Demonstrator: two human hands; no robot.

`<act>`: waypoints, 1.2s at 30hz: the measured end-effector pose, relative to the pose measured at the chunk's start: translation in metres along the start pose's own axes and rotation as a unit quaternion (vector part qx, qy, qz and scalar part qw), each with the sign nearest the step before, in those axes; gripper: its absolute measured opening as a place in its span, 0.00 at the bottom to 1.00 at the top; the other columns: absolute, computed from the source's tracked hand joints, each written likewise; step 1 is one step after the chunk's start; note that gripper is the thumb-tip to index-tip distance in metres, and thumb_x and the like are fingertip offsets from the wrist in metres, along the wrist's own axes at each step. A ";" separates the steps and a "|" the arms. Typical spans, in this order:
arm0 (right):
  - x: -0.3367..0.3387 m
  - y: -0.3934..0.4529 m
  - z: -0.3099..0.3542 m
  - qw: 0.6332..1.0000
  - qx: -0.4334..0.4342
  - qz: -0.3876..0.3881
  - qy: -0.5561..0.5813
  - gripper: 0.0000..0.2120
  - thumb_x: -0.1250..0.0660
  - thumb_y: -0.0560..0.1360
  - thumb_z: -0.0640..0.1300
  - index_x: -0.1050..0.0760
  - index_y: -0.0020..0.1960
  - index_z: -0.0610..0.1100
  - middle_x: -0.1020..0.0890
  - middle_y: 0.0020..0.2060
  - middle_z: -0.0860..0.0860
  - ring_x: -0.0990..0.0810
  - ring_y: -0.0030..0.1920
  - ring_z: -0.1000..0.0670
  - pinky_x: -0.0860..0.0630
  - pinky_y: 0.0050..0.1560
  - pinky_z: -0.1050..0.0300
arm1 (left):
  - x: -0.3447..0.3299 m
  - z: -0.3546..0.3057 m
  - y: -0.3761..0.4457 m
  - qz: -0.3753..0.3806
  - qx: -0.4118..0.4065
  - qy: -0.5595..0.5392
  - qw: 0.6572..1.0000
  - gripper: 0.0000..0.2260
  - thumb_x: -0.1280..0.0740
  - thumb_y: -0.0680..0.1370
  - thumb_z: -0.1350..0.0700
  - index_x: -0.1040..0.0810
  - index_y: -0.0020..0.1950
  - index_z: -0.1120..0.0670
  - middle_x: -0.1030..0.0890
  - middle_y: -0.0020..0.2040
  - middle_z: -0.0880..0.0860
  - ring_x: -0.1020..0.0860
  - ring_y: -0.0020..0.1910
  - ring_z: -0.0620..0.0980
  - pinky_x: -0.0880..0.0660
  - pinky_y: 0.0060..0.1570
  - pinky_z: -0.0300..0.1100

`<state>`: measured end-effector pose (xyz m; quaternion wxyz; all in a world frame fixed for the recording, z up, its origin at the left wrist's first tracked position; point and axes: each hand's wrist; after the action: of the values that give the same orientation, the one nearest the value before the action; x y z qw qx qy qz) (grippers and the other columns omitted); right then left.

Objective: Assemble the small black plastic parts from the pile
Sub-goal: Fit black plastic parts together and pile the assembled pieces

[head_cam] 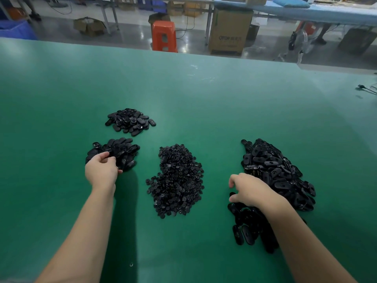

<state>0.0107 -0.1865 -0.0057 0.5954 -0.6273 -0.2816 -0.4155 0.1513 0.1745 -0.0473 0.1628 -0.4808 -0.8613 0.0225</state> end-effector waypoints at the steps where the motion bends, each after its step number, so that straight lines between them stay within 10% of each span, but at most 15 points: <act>1: -0.001 0.001 0.001 1.000 0.001 -0.002 -0.001 0.19 0.29 0.76 0.54 0.28 0.63 0.49 0.25 0.58 0.50 0.24 0.54 0.47 0.25 0.54 0.52 | -0.001 0.001 -0.001 -0.005 -0.012 0.012 1.000 0.12 0.34 0.80 0.63 0.20 0.62 0.57 0.19 0.43 0.51 0.24 0.29 0.52 0.20 0.40 0.47; 11: -0.004 0.001 0.003 0.999 0.006 -0.047 0.015 0.12 0.31 0.77 0.46 0.25 0.61 0.48 0.22 0.57 0.50 0.21 0.54 0.47 0.23 0.54 0.52 | -0.024 0.010 -0.050 0.153 -0.176 0.180 0.956 0.08 0.35 0.80 0.57 0.18 0.50 0.46 0.18 0.36 0.47 0.31 0.23 0.41 0.33 0.22 0.35; 20: 0.000 -0.005 0.000 0.997 0.010 -0.053 0.055 0.12 0.35 0.77 0.43 0.25 0.60 0.52 0.27 0.57 0.51 0.21 0.50 0.48 0.23 0.53 0.52 | -0.027 0.018 -0.067 0.253 -0.253 0.340 0.870 0.06 0.33 0.80 0.55 0.17 0.54 0.49 0.19 0.50 0.48 0.22 0.48 0.48 0.24 0.49 0.45; 36: 0.014 -0.002 -0.008 0.983 -0.010 -0.098 0.155 0.21 0.38 0.77 0.33 0.25 0.68 0.47 0.25 0.61 0.48 0.23 0.50 0.49 0.26 0.48 0.57 | -0.023 0.016 -0.068 0.268 -0.265 0.349 0.858 0.06 0.29 0.79 0.56 0.15 0.55 0.49 0.18 0.49 0.47 0.22 0.48 0.47 0.25 0.53 0.43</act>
<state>0.0146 -0.1960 0.0064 0.5817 -0.5306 -0.2415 -0.5672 0.1024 0.1204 -0.0550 0.3065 -0.6946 -0.5593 -0.3328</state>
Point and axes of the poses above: each hand's wrist, its own y-axis towards the middle knuckle, its own x-axis out of the back of the hand, z = x × y
